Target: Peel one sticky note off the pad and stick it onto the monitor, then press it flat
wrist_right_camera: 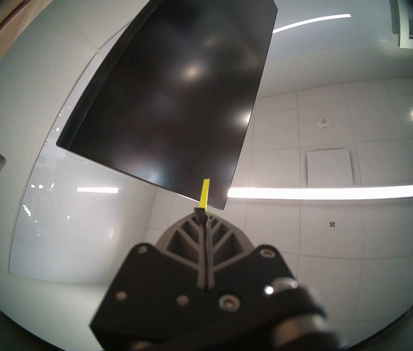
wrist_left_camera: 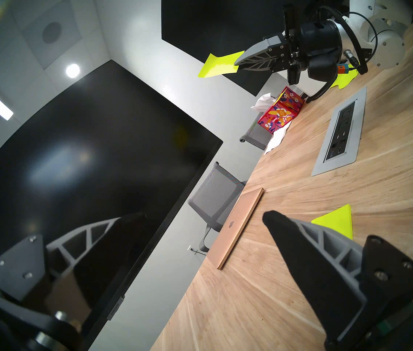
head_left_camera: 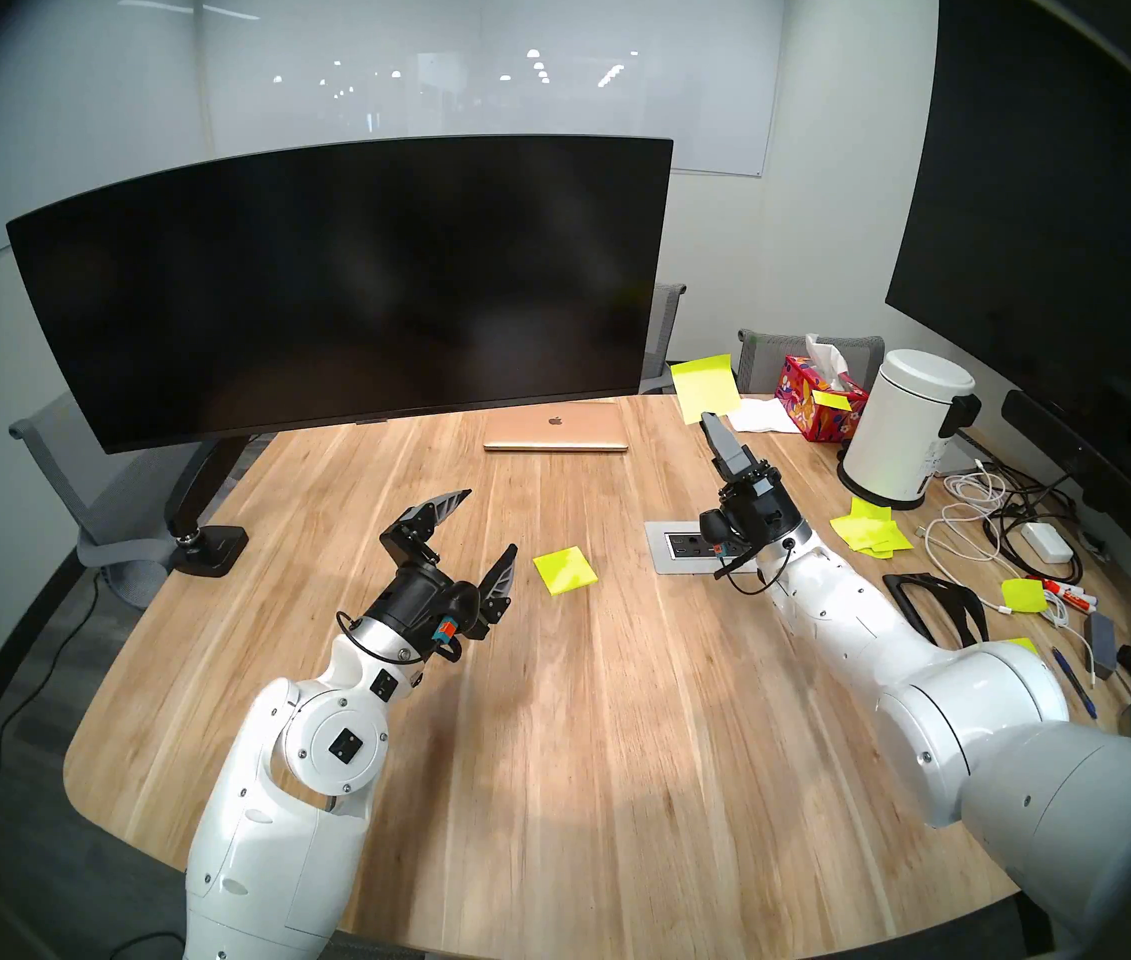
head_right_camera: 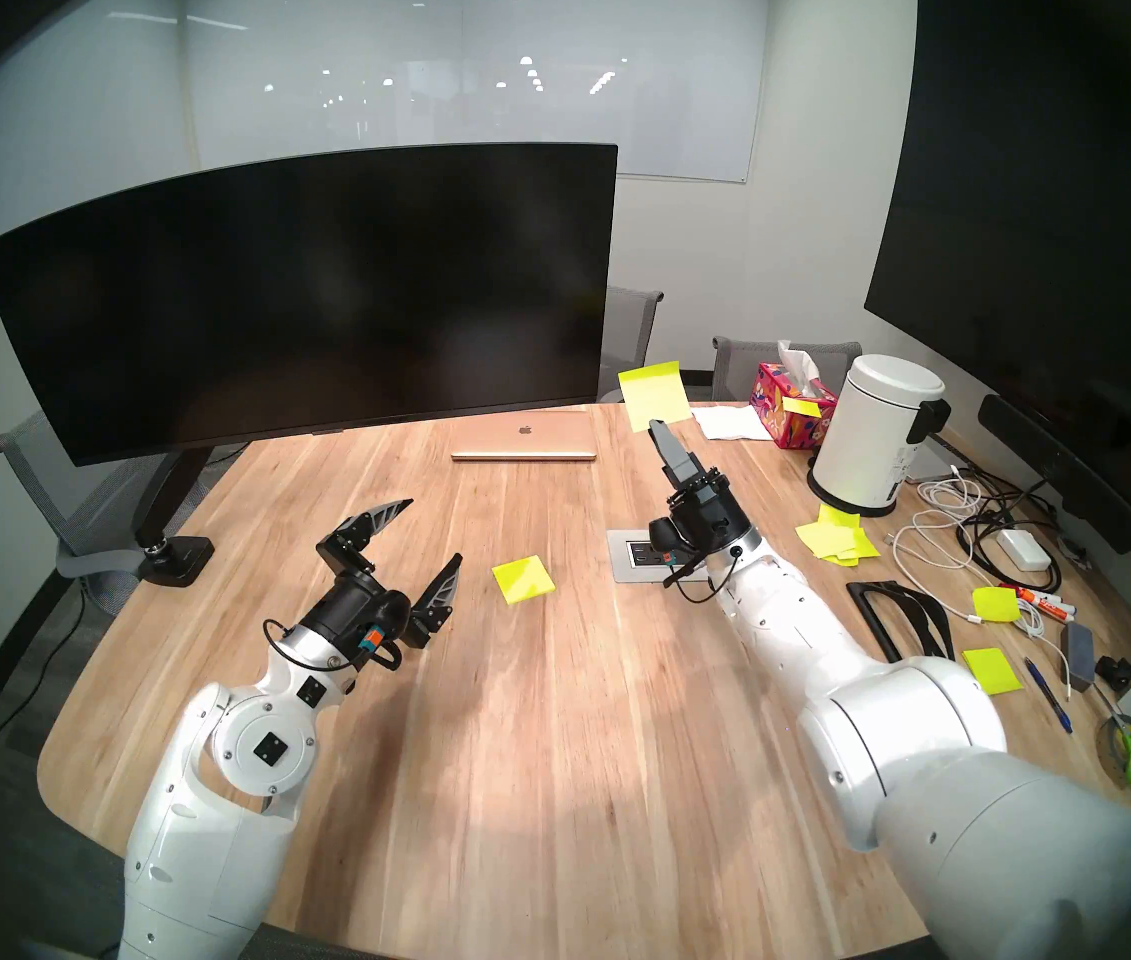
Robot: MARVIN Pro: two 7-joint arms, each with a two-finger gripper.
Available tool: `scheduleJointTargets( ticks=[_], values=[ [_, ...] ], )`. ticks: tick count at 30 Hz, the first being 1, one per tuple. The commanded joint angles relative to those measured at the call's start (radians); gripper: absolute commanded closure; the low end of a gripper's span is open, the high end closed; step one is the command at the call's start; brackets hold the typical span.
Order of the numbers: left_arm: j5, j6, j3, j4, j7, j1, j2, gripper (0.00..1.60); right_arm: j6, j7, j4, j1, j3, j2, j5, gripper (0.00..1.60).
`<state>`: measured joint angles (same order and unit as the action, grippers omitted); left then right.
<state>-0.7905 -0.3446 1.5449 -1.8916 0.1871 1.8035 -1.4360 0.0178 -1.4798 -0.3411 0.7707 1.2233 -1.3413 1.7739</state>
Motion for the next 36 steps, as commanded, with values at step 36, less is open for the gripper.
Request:
scheduleJointTargets(
  ticks=[36],
  values=[
    [0.0,-0.005,0.002,-0.018,-0.005,-0.007,0.0,0.0,-0.232,0.059,-0.435,-0.188,0.018,0.107,0.027,1.6]
  ],
)
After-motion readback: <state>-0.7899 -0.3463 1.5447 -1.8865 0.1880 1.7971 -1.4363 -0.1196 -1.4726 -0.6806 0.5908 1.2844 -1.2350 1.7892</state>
